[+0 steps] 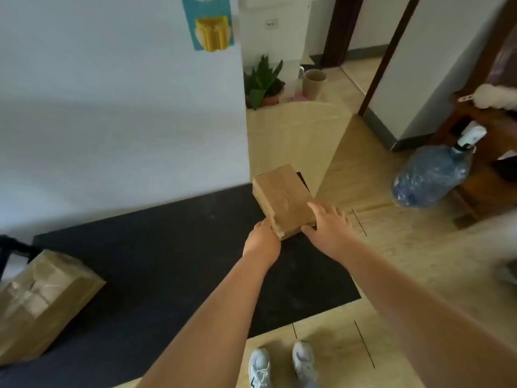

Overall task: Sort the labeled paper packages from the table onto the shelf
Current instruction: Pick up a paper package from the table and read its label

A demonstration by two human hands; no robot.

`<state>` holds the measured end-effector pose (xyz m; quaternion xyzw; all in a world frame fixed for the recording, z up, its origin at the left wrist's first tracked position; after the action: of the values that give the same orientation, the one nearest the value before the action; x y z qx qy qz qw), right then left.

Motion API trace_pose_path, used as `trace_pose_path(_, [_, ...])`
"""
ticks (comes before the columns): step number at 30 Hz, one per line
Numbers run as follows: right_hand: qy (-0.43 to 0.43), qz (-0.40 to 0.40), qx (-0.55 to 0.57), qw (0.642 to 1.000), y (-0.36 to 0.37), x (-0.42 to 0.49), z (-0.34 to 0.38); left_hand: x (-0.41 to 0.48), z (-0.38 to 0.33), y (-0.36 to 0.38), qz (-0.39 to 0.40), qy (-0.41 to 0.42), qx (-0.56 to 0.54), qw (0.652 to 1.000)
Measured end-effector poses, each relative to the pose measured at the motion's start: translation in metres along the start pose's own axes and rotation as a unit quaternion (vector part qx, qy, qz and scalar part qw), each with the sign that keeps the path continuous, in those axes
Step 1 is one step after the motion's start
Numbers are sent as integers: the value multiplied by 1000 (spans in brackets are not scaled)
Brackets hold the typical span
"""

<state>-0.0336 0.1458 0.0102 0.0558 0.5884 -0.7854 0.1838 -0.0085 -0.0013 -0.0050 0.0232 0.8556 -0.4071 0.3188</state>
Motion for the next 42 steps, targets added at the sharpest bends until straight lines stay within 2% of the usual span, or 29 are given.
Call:
trace_pose_path(6, [23, 41, 59, 997, 1, 38, -17, 25, -10, 2, 39, -25, -19, 999])
trace_pose_path(10, [22, 43, 87, 995, 5, 45, -20, 28, -13, 13, 30, -49, -64, 996])
trace_pose_path(16, [2, 14, 74, 997, 8, 44, -23, 13, -11, 20, -61, -68, -135, 987])
trace_pose_path(21, [12, 30, 199, 979, 29, 35, -12, -6, 7, 6, -173, -7, -187, 967])
trace_pose_path(26, [60, 75, 333, 938, 62, 18, 15, -29, 31, -3, -219, 37, -170, 960])
trace_pose_path(31, [84, 110, 374, 917, 89, -3, 24, -41, 50, 6, -213, 32, -137, 967])
trace_pose_path(36, [37, 84, 339, 936, 75, -3, 25, -37, 63, -5, -219, -6, -166, 961])
trace_pose_path(40, [45, 28, 379, 924, 59, -6, 28, -28, 73, -11, -127, -92, -171, 973])
trace_pose_path(42, [44, 32, 371, 927, 59, -10, 28, -28, 74, -7, -92, -88, -192, 973])
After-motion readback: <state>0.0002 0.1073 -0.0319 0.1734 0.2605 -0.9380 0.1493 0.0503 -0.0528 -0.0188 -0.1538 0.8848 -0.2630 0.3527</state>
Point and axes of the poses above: each hand's wrist, its own x-axis towards the middle knuckle, its own y-axis out of the palm, z = x × y, the point moved 1 cm from there along x, towards the middle knuckle, and after that the axes turned 7 degrees about -y, right-handed, at the moved point
